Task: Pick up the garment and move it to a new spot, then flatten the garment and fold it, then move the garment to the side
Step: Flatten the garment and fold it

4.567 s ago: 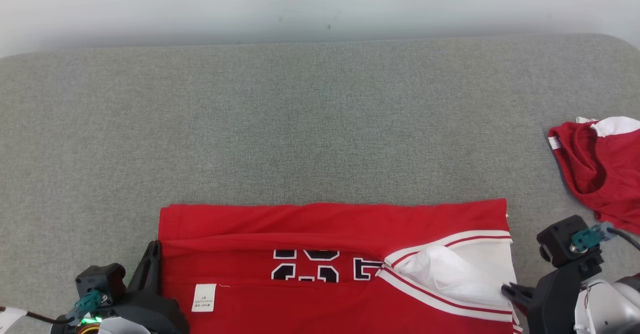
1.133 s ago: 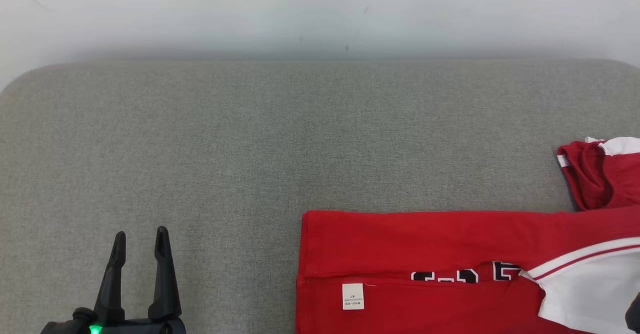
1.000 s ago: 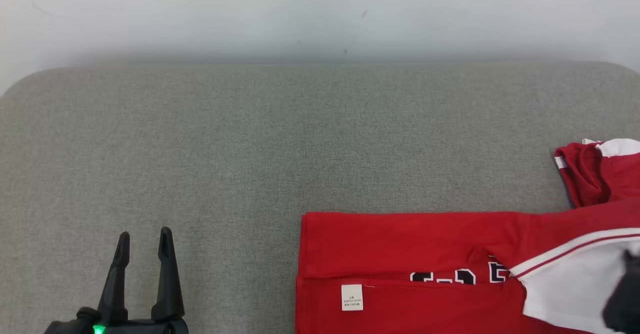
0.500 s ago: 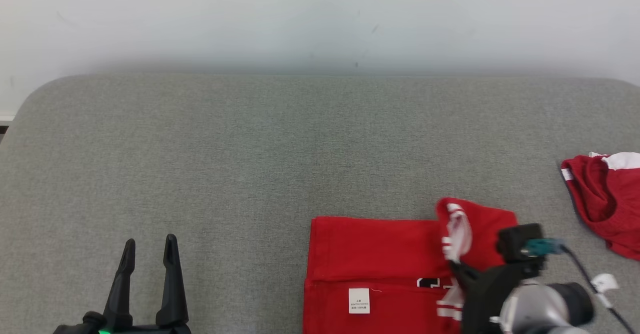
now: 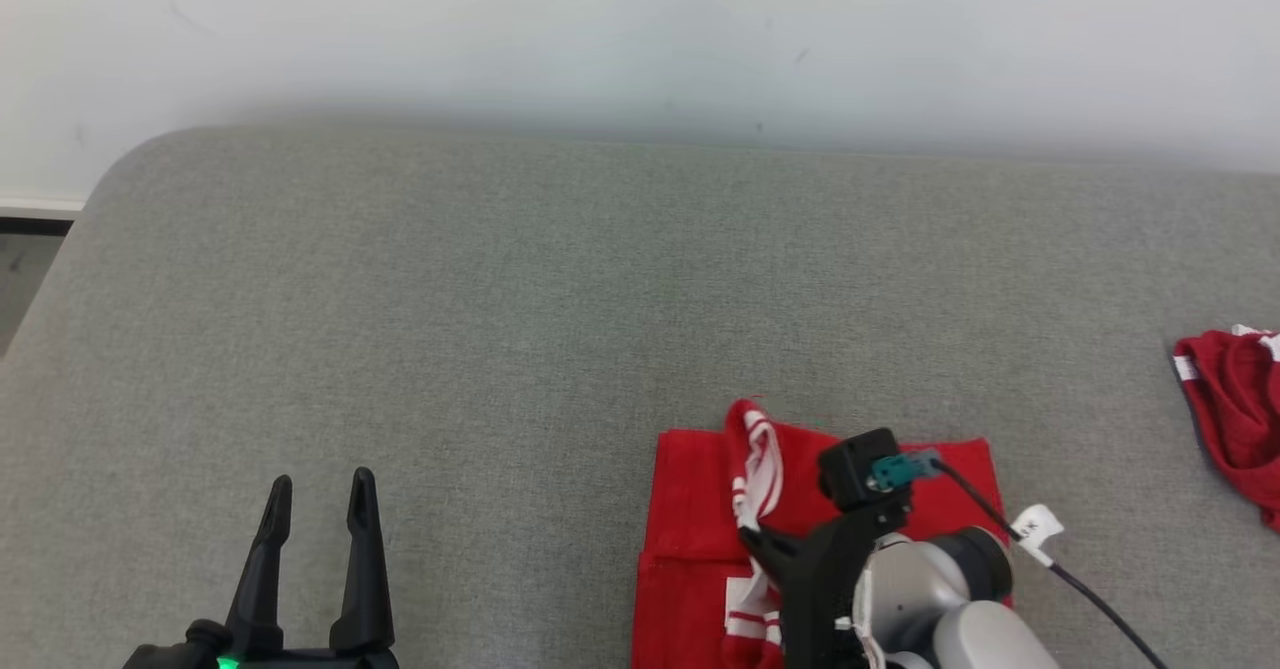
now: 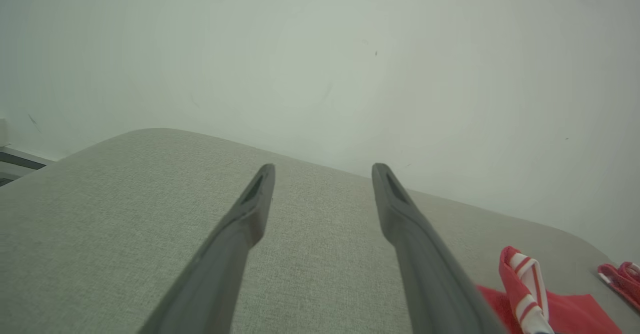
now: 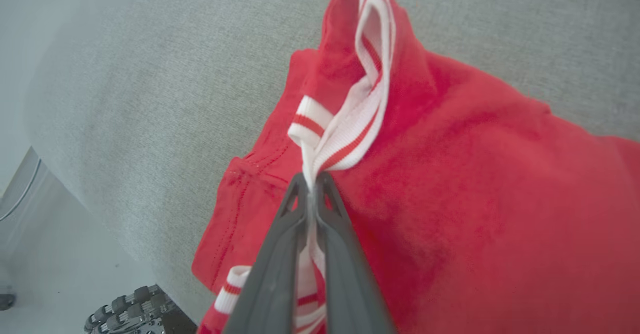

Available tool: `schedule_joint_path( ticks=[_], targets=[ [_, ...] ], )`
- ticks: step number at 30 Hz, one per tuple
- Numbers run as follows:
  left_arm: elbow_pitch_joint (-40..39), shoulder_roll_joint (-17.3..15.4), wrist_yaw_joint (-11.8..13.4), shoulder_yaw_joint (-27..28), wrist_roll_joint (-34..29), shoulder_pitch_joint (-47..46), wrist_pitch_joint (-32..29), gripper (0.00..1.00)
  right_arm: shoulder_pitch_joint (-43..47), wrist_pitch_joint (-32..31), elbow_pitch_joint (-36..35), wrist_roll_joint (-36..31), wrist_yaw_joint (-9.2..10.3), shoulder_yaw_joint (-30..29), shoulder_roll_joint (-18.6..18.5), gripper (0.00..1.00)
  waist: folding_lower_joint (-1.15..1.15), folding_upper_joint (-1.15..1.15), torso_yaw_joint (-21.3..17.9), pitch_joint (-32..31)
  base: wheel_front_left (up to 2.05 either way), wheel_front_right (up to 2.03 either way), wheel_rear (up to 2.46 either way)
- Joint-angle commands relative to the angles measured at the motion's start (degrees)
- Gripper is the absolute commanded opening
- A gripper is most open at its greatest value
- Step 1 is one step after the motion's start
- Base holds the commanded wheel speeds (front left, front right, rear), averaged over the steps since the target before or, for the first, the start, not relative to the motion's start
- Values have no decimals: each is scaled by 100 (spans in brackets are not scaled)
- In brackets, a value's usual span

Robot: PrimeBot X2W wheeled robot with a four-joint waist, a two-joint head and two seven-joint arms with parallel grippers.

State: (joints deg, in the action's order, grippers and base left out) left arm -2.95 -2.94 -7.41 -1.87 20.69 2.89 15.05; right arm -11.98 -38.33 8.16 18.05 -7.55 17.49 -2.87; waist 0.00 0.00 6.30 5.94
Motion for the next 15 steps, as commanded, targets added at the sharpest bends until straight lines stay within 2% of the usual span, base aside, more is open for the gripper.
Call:
schedule_joint_path(
  ticks=[1, 6, 15],
  targets=[
    [13, 6, -8, -8, 4, -68, 17, 100, -100, 56, 129, 92, 13, 136, -2, 0, 0, 0, 53, 26, 0, 0, 0],
    [31, 5, -8, -40, 32, -97, 17, 100, -268, 140, 456, 246, 13, 423, -3, 0, 0, 0, 142, 69, 0, 0, 0],
    [63, 6, -8, -19, 49, -155, 17, 100, -410, 263, 755, 312, 13, 526, -3, 0, 0, 0, 190, 105, 0, 0, 0]
  ],
)
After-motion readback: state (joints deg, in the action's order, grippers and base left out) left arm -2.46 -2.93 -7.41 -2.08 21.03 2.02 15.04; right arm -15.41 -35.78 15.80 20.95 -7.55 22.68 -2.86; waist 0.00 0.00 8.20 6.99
